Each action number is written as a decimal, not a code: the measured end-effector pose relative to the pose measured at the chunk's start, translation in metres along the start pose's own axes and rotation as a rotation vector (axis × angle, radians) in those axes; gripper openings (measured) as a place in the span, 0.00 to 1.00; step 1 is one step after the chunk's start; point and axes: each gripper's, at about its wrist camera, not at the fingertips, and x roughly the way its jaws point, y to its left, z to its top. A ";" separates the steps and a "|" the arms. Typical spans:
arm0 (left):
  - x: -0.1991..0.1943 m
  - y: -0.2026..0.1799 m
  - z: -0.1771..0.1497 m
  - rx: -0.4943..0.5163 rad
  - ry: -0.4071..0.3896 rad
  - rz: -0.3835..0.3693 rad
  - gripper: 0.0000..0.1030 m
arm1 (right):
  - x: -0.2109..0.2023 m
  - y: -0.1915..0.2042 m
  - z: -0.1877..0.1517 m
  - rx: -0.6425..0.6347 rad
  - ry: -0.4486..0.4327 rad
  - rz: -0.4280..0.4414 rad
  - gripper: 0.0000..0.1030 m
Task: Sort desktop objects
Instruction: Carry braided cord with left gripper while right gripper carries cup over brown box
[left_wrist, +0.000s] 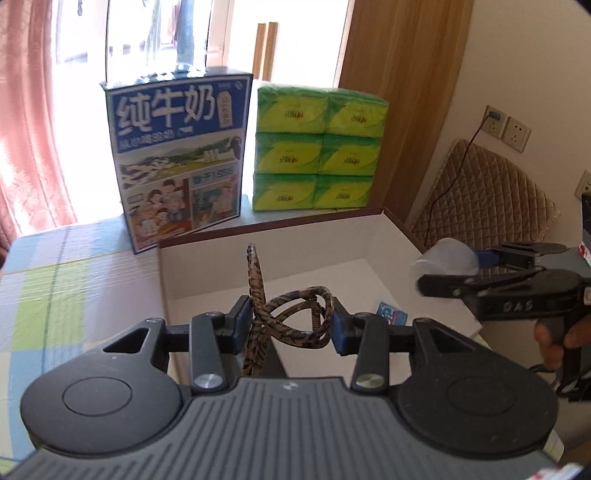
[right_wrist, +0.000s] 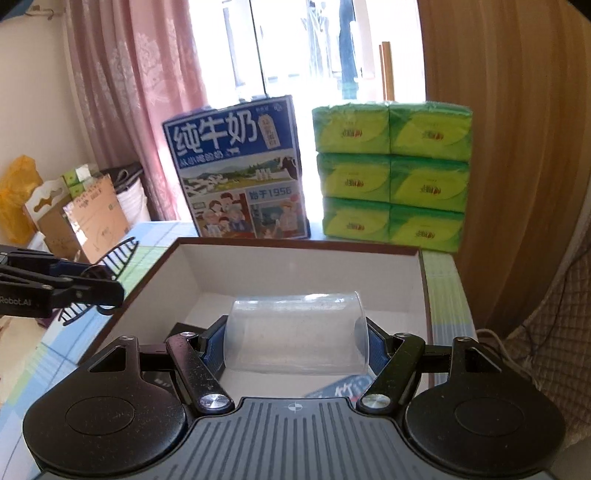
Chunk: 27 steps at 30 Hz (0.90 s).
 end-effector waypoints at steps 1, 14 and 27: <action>0.010 0.000 0.004 -0.006 0.013 -0.001 0.37 | 0.006 -0.001 0.003 -0.006 0.008 -0.008 0.67; 0.125 0.006 0.025 -0.042 0.176 0.028 0.37 | 0.092 -0.018 0.010 -0.032 0.163 -0.070 0.67; 0.179 0.006 0.029 -0.080 0.239 0.034 0.37 | 0.126 -0.035 0.013 -0.064 0.219 -0.085 0.67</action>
